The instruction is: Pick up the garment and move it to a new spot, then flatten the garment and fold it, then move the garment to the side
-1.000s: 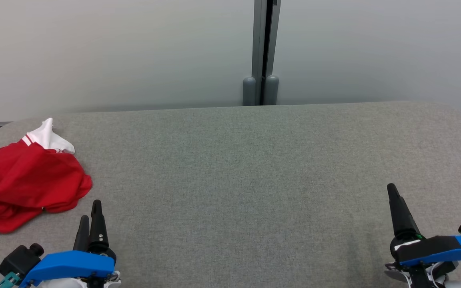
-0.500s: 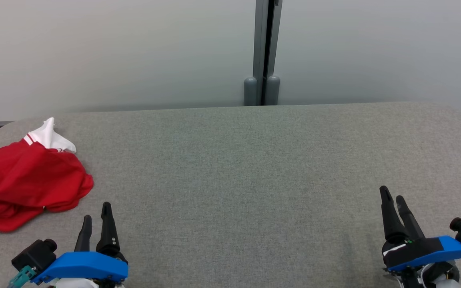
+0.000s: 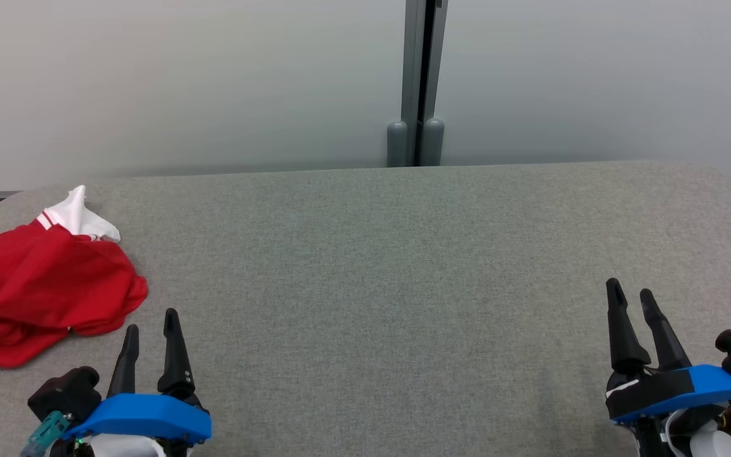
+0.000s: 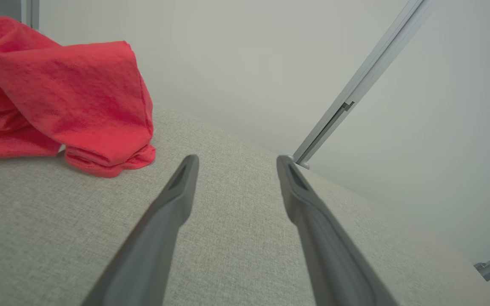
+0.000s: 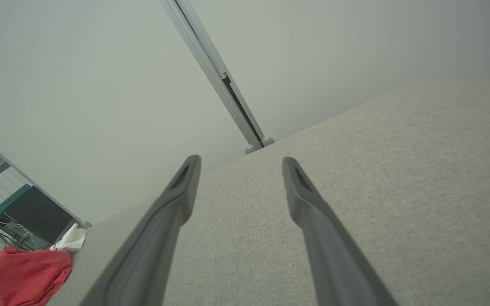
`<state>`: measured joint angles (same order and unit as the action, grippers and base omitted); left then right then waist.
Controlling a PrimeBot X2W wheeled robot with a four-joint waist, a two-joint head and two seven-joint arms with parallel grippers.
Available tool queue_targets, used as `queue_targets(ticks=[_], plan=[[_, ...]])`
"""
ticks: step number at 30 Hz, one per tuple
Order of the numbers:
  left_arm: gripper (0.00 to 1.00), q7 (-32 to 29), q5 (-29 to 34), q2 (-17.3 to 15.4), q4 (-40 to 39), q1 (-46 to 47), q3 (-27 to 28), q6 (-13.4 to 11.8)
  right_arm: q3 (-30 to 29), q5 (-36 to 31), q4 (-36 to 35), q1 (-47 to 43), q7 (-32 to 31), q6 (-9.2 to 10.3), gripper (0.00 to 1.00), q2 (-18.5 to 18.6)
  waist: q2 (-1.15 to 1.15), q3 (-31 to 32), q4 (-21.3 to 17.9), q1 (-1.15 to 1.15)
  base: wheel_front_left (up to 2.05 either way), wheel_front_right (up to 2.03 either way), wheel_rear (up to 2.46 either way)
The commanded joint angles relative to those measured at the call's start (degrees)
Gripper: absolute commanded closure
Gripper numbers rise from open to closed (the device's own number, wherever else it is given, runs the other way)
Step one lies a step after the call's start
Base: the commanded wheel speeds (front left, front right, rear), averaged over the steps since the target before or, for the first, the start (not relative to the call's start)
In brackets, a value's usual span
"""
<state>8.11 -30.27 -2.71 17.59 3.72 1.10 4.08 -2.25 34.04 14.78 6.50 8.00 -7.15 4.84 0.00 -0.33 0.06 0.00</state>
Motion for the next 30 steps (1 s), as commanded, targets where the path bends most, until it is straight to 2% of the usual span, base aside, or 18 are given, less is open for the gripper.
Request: queue_targets(ticks=[1, 17, 30], plan=[[0.00, 0.55, 1.83, -0.23, -0.45, 0.44, -0.27, -0.04, 0.07, -1.98, -0.52, 0.58, 0.66, -0.40, 0.00, 0.05, 0.00, 0.03, -0.03, 0.00, 0.00, 0.00, 0.00], [0.00, 2.71, 10.56, -0.23, 3.44, -0.54, -3.03, -1.11, 1.61, -12.02, 3.90, -0.45, 2.74, -0.35, 0.00, 0.62, 0.00, 0.20, -0.18, 0.00, 0.00, 0.00, 0.00], [0.00, 4.30, 16.95, -0.23, 3.21, -0.33, -3.21, -2.58, 0.56, -19.84, 2.08, 0.06, 4.41, -0.35, 0.00, -0.35, 0.00, 0.12, -0.03, 0.00, 0.00, 0.00, 0.00]])
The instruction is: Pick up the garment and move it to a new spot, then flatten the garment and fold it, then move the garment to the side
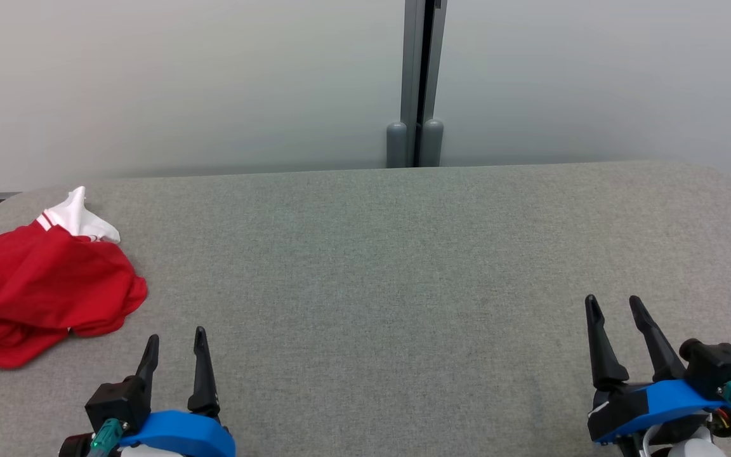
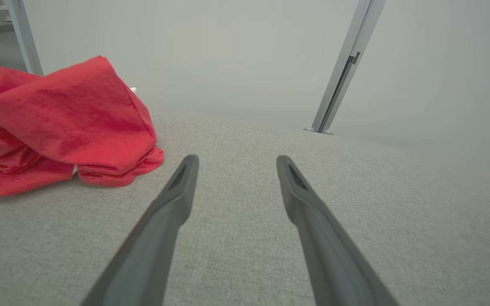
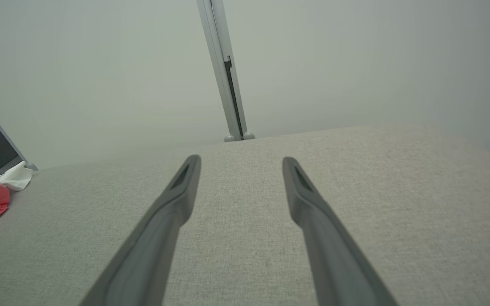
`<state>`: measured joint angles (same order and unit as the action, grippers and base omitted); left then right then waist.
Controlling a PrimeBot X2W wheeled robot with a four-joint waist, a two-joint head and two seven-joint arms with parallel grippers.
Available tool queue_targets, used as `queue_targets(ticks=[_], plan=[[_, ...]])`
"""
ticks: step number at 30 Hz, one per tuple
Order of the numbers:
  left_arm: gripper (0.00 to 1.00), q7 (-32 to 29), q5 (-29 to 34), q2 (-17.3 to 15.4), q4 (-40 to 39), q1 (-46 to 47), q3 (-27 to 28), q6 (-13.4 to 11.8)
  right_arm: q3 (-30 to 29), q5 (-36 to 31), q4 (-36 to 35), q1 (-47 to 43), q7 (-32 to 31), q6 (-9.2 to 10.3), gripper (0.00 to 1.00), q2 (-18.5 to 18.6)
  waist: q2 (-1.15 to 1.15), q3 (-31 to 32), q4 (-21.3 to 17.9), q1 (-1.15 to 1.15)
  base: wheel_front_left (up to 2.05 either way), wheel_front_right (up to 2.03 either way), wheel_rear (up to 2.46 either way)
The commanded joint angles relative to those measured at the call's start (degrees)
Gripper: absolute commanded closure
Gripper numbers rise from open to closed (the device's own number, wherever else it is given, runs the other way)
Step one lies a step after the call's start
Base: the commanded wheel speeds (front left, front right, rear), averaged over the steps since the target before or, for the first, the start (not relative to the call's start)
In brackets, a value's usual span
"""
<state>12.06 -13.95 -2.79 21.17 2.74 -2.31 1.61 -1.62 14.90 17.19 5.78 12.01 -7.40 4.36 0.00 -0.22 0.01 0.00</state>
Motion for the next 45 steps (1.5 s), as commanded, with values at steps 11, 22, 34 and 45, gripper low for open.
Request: queue_targets(ticks=[11, 22, 34, 45], plan=[[0.00, 1.61, 4.94, -0.14, -0.05, -0.54, 0.64, -0.60, -1.42, -7.04, 1.43, 0.11, 1.64, -0.12, 0.00, -0.51, 0.00, 0.53, 0.19, 0.00, 0.00, 0.00, 0.00], [0.00, 2.81, 7.42, -0.13, 0.79, -1.34, 0.23, -1.24, -1.82, -11.90, 3.59, 0.03, 2.86, -0.15, 0.00, -0.81, 0.00, 0.68, 0.86, 0.00, 0.00, 0.00, 0.00], [0.00, 3.17, 7.89, -0.11, 1.02, -0.81, 0.74, -2.34, 2.73, -10.62, 4.77, 1.00, 3.27, -0.15, 0.00, -0.22, 0.00, -1.16, 10.54, 0.00, 0.00, 0.00, 0.00], [0.00, 3.18, 7.12, -0.07, 0.43, -2.28, 2.63, -3.25, 8.46, -9.07, 4.86, 2.76, 3.27, -0.10, 0.00, 1.00, 0.00, -3.26, 24.15, 0.00, 0.00, 0.00, 0.00]])
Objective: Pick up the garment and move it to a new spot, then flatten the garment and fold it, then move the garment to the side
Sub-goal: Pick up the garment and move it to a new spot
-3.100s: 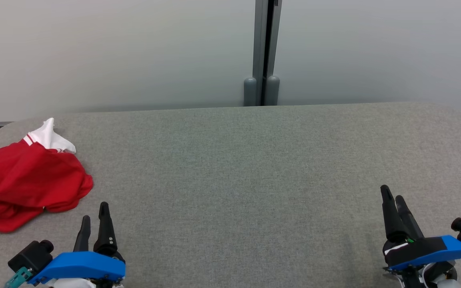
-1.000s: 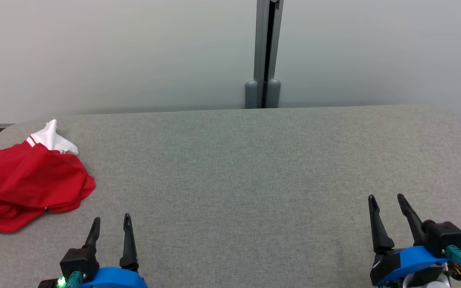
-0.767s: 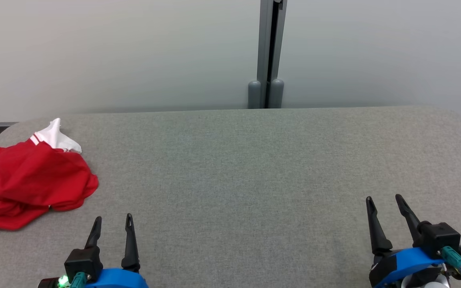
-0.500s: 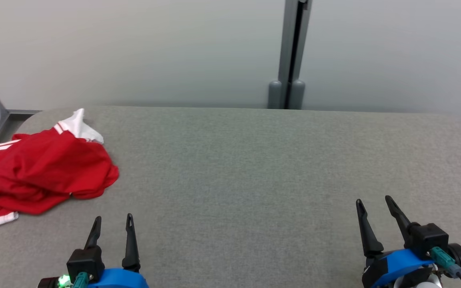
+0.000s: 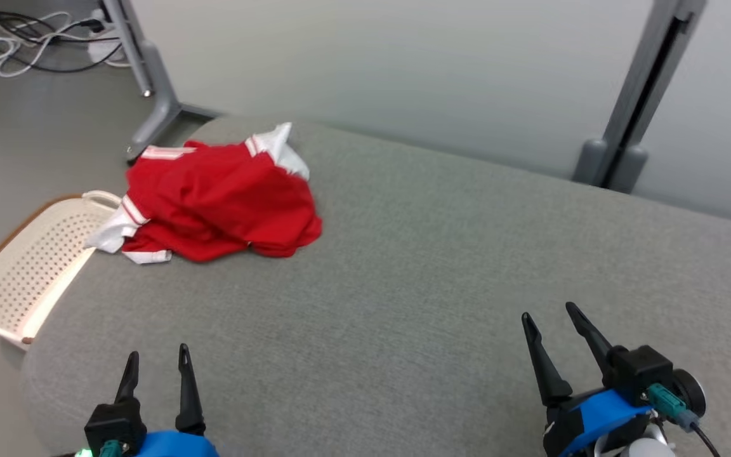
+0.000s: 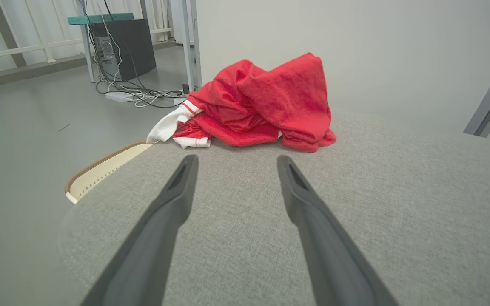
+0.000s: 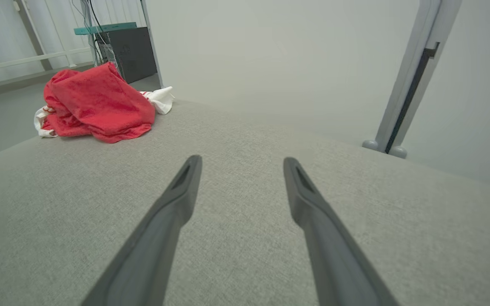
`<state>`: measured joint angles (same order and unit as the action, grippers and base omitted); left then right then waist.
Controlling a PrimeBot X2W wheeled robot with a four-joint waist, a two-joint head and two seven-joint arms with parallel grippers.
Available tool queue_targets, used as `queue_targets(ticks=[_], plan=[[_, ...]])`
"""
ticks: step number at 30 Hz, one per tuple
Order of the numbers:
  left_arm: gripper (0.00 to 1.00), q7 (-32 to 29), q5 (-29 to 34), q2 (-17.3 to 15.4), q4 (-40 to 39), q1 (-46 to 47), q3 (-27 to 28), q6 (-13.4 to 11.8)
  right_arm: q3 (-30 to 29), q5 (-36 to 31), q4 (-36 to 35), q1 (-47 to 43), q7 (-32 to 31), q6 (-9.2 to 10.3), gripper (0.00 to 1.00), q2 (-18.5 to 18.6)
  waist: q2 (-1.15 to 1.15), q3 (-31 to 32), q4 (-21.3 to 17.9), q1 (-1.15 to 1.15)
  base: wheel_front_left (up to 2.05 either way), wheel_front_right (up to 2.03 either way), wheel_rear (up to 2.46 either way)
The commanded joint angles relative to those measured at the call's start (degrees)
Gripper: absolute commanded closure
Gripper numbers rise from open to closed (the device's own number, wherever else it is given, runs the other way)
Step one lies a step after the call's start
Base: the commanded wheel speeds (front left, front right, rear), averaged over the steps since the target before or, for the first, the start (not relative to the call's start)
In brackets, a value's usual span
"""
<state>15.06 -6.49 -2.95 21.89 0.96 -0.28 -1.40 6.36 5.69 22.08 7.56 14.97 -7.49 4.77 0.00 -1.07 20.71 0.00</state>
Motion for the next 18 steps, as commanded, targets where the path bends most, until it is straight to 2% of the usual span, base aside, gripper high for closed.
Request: queue_targets(ticks=[1, 9, 18], plan=[[0.00, 0.17, -0.54, 0.08, -0.39, -0.52, 0.84, -0.41, 0.90, 0.31, 0.02, 1.03, 0.31, -0.01, 0.00, 0.62, 0.00, -2.56, 4.52, 0.00, 0.00, 0.00, 0.00], [0.00, 0.18, -1.28, 0.09, -0.53, -1.37, 1.81, -0.79, 3.73, 0.70, 0.27, 1.75, 0.30, -0.01, 0.00, 0.74, 0.00, -3.02, 9.85, 0.00, 0.00, 0.00, 0.00], [0.00, 0.17, -2.87, 0.11, 0.93, 0.92, 2.10, -0.97, 8.37, 2.13, -0.29, 3.68, 0.31, -0.01, 0.00, 2.47, 0.00, -5.37, 10.38, 0.00, 0.00, 0.00, 0.00]])
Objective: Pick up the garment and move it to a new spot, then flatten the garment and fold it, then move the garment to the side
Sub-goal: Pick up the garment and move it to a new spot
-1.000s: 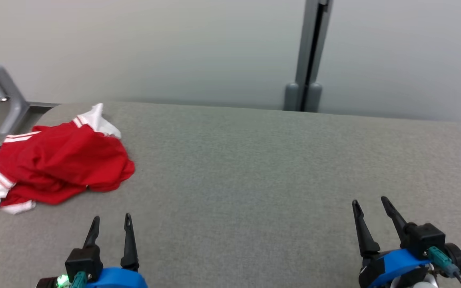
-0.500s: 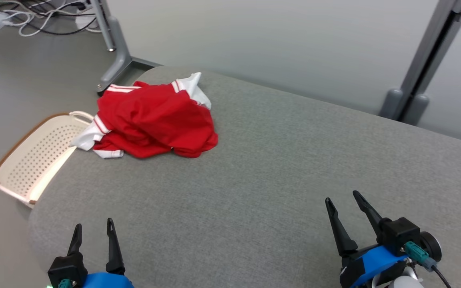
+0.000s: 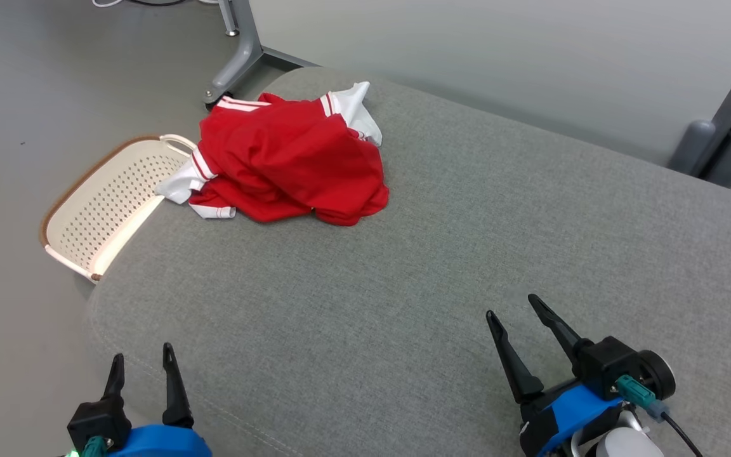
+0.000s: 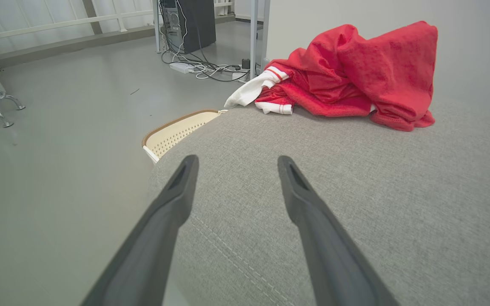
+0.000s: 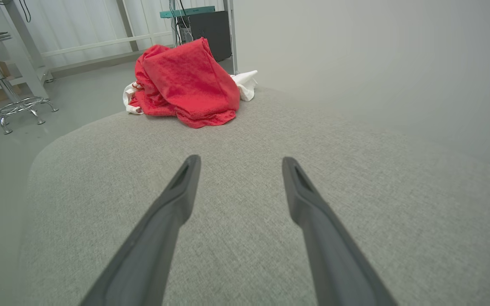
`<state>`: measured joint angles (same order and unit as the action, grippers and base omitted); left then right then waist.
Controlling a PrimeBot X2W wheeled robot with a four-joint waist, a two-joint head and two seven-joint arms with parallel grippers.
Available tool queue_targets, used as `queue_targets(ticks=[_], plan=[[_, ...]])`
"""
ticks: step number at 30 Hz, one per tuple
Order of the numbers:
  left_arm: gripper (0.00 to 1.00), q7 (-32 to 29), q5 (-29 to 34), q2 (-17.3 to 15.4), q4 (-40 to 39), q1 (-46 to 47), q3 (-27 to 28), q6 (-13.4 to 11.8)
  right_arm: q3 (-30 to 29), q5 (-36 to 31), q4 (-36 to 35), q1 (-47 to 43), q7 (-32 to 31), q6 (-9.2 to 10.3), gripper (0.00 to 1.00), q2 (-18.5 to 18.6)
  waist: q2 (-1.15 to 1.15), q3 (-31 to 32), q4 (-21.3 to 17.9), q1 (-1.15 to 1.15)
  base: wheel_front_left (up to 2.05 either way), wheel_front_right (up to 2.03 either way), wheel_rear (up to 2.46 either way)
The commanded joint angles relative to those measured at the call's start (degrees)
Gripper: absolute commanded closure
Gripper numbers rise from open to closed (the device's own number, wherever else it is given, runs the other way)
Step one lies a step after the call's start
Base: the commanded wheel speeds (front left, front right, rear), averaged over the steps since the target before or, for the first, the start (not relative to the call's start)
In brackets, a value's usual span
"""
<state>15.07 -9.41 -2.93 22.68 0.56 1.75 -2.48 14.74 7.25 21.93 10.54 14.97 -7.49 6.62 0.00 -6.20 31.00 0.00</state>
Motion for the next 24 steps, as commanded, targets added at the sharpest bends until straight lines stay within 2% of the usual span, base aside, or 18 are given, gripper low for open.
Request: queue_targets(ticks=[1, 10, 17, 24], plan=[[0.00, 0.16, -0.06, 0.07, 0.43, 1.92, 0.21, 0.17, 0.38, 0.63, -0.33, 0.87, 0.31, -0.01, 0.00, 0.80, 0.00, -0.67, -0.17, 0.00, 0.00, 0.00, 0.00], [0.00, 0.16, 1.09, -0.09, 3.54, 13.69, 3.71, 1.46, 4.44, 2.34, -3.77, 3.95, 0.30, -0.01, 0.00, 6.07, 0.00, -9.00, -6.03, 0.00, 0.00, 0.00, 0.00], [0.00, 0.16, 3.82, -2.25, 6.55, 26.17, 6.37, 0.24, 8.11, 4.29, -7.73, 7.68, 0.28, -0.01, 0.00, 9.91, 0.00, -16.97, -12.04, 0.00, 0.00, 0.00, 0.00], [0.00, 0.16, 5.03, -4.48, 12.99, 35.52, 8.51, -2.66, 9.39, 6.00, -8.67, 9.84, 0.14, 0.00, 0.00, 11.76, 0.00, -21.63, -17.16, 0.00, 0.00, 0.00, 0.00]])
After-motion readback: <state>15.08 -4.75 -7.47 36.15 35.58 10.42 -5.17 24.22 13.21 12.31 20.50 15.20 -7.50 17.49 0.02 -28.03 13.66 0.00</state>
